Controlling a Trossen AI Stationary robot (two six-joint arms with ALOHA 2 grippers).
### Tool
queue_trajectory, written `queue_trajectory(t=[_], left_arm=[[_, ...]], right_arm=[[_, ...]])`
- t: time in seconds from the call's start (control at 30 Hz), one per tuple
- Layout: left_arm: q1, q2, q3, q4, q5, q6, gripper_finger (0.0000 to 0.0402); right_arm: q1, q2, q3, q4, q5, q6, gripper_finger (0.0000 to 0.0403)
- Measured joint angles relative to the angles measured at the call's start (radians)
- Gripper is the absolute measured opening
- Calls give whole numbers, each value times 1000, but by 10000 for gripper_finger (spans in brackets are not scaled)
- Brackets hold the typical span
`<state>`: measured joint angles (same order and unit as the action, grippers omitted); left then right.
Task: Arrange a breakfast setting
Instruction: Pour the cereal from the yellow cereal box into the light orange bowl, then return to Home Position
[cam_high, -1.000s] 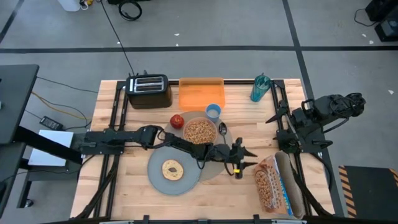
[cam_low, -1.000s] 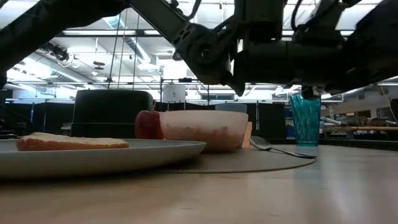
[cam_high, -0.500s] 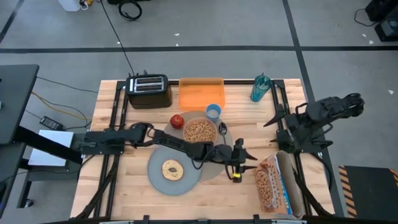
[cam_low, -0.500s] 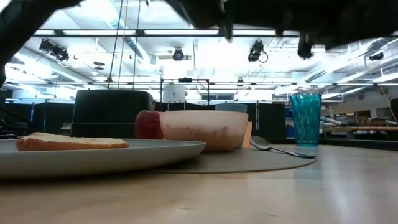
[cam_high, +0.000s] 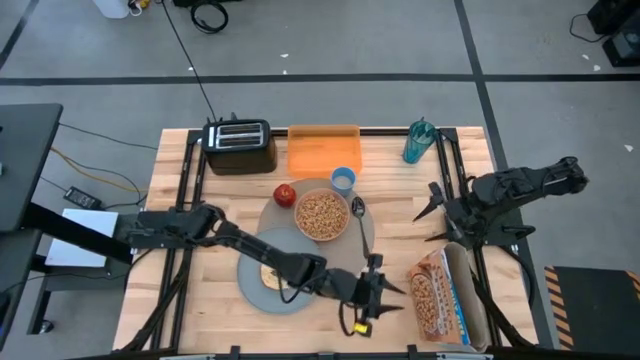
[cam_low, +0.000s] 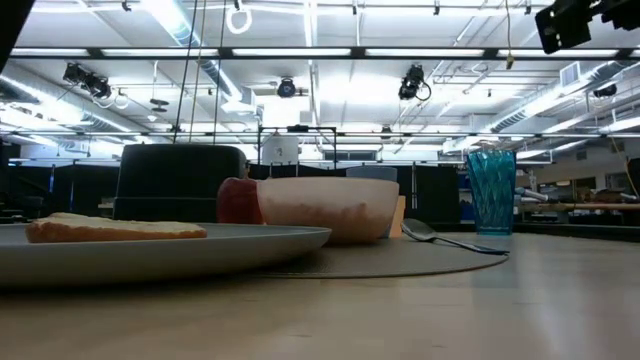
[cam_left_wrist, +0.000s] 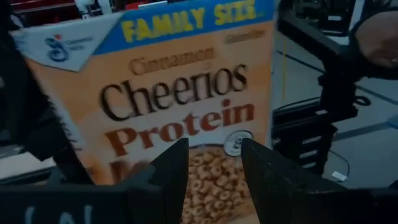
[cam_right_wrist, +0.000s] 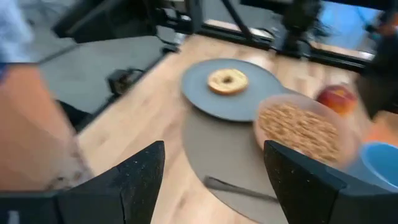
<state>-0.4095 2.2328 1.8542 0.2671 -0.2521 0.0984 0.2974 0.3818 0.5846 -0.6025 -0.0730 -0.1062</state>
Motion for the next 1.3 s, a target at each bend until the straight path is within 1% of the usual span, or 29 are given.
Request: queue_trajectory(t=[0.17, 0.23, 0.4, 0.6, 0.77, 0.83, 0.93, 1.13, 1.23, 1.3], left_arm=[[-29, 0, 0, -3, -79, -9, 155], [-32, 0, 0, -4, -85, -33, 155], [-30, 0, 0, -9, -86, -66, 155], [-30, 1, 0, -18, -86, -64, 155], [-30, 2, 0, -112, -86, -81, 155], [-30, 2, 0, -151, -101, -88, 155], [-32, -4, 0, -239, -138, -96, 155], [-12, -40, -5, -412, -137, -140, 155], [1, -75, -60, -392, -138, -144, 149], [9, -104, -120, -322, -138, -136, 139]], right_arm=[[-20, 5, -51, 46, -102, 0, 269], [-20, 13, -49, 56, -127, 16, 267], [-20, 56, -12, 31, -148, 89, 265], [-20, 126, 46, -65, -161, 160, 265], [-19, 156, 51, -61, -188, 163, 265], [-19, 162, 52, -61, -187, 164, 265], [-21, 160, 51, -66, -152, 159, 265], [-57, 103, 51, -74, 10, 179, 265], [-79, 76, 12, 24, 75, 201, 265], [-92, 69, -44, 108, 103, 208, 263]])
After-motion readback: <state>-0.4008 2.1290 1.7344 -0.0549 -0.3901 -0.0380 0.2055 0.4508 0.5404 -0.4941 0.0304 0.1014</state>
